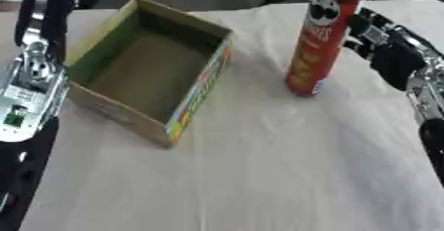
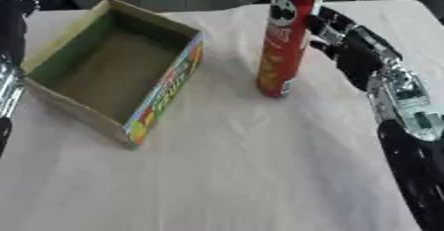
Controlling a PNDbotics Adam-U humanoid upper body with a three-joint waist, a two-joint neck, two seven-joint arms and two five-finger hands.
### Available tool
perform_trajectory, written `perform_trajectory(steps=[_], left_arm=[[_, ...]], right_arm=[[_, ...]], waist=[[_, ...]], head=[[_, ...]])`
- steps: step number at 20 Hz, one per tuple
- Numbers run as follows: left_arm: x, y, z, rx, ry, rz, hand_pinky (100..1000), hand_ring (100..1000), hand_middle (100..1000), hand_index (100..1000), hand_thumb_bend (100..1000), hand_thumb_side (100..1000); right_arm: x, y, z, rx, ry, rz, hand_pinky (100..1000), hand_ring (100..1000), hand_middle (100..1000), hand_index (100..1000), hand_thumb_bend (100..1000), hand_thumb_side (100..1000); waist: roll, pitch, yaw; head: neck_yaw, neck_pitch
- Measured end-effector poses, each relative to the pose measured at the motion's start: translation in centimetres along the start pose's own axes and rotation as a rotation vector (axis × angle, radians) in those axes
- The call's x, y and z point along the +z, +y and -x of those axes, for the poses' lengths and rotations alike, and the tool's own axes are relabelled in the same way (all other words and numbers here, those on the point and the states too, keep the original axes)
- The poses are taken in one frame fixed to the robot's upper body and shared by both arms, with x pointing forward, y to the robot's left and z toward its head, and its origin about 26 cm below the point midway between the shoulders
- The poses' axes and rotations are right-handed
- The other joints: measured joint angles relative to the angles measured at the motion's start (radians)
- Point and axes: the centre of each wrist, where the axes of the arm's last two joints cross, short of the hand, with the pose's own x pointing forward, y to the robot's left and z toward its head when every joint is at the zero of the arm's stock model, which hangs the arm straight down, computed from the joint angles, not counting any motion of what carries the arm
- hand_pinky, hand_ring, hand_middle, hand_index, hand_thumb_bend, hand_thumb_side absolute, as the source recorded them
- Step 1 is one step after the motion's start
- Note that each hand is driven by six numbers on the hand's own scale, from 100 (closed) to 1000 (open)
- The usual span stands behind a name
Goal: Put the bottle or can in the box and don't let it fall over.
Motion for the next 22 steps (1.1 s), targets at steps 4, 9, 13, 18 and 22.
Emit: perform_trajectory(steps=[4, 9, 13, 18, 22], left_arm=[[0.24, 0.02, -0.12, -0.003, -0.036, -0.024, 697, 1000, 875, 736, 130, 1000], [0.55, -0.14, -0.21, 0.006, -0.068, -0.044, 693, 1000, 880, 753, 131, 1000], [0.71, -0.25, -0.09, 0.023, -0.069, -0.048, 694, 1000, 881, 755, 130, 1000], [0.83, -0.29, 0.04, 0.052, -0.057, -0.046, 696, 1000, 876, 750, 126, 1000], [0.83, -0.29, 0.04, 0.074, -0.049, -0.045, 696, 1000, 869, 743, 126, 1000]], right_arm=[[0.00, 0.05, -0.07, 0.006, 0.007, -0.033, 1000, 1000, 1000, 1000, 627, 394], [0.00, 0.12, -0.24, -0.004, 0.020, -0.074, 1000, 1000, 1000, 1000, 691, 301], [-0.01, 0.20, -0.44, -0.014, 0.031, -0.098, 1000, 1000, 1000, 1000, 706, 270], [-0.02, 0.23, -0.68, -0.019, 0.044, -0.113, 1000, 1000, 1000, 1000, 706, 258], [-0.03, 0.23, -0.89, -0.017, 0.042, -0.118, 1000, 1000, 1000, 1000, 692, 266]], waist=[[0.001, 0.000, 0.003], [0.001, 0.000, 0.006], [0.001, 0.000, 0.008], [0.001, -0.001, 0.010], [0.001, -0.002, 0.014]], head=[[-0.006, 0.000], [-0.008, 0.000], [-0.009, 0.000], [-0.013, 0.000], [-0.016, 0.000]])
